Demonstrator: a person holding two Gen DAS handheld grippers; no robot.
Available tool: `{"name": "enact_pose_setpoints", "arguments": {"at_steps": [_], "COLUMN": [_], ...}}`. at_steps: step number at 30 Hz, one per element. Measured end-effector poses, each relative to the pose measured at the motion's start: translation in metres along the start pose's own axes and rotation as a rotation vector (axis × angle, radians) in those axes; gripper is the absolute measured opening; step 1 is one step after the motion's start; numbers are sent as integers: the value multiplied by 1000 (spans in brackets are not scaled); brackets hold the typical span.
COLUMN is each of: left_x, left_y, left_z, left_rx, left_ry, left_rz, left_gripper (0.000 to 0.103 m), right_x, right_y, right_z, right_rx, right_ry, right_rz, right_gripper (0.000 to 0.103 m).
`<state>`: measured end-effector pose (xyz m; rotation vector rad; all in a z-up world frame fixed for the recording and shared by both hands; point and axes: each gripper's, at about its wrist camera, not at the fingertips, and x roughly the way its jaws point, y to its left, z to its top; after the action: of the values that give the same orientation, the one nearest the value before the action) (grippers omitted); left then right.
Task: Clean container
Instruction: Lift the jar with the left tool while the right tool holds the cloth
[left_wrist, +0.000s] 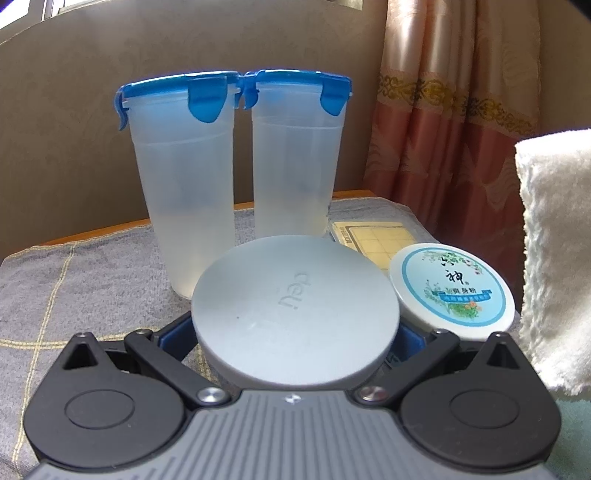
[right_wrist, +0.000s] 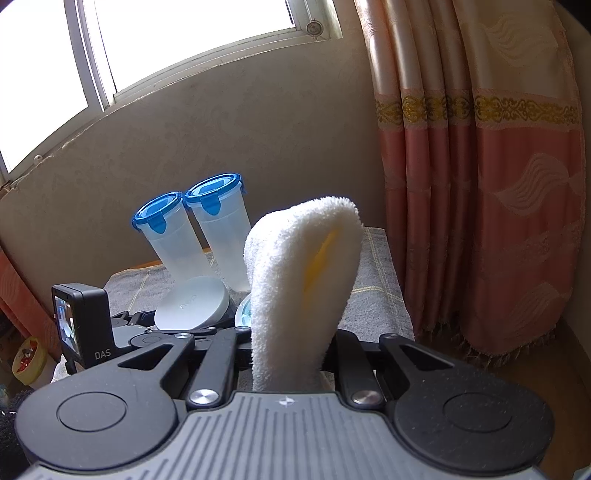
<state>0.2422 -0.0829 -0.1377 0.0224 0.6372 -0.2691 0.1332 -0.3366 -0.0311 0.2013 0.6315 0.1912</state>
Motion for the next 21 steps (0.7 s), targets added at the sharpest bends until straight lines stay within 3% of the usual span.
{"name": "enact_pose_setpoints", "arguments": {"at_steps": [21], "left_x": [-13], "left_y": [-1], "left_z": [-7], "left_rx": [41], "left_ry": [4], "left_rz": [-15], "left_gripper": [99], "right_x": [-8], "right_y": [3], "right_z": [-1], "right_rx": [-8], "right_ry": [-5], "right_rz": [0], "right_gripper": [17]}}
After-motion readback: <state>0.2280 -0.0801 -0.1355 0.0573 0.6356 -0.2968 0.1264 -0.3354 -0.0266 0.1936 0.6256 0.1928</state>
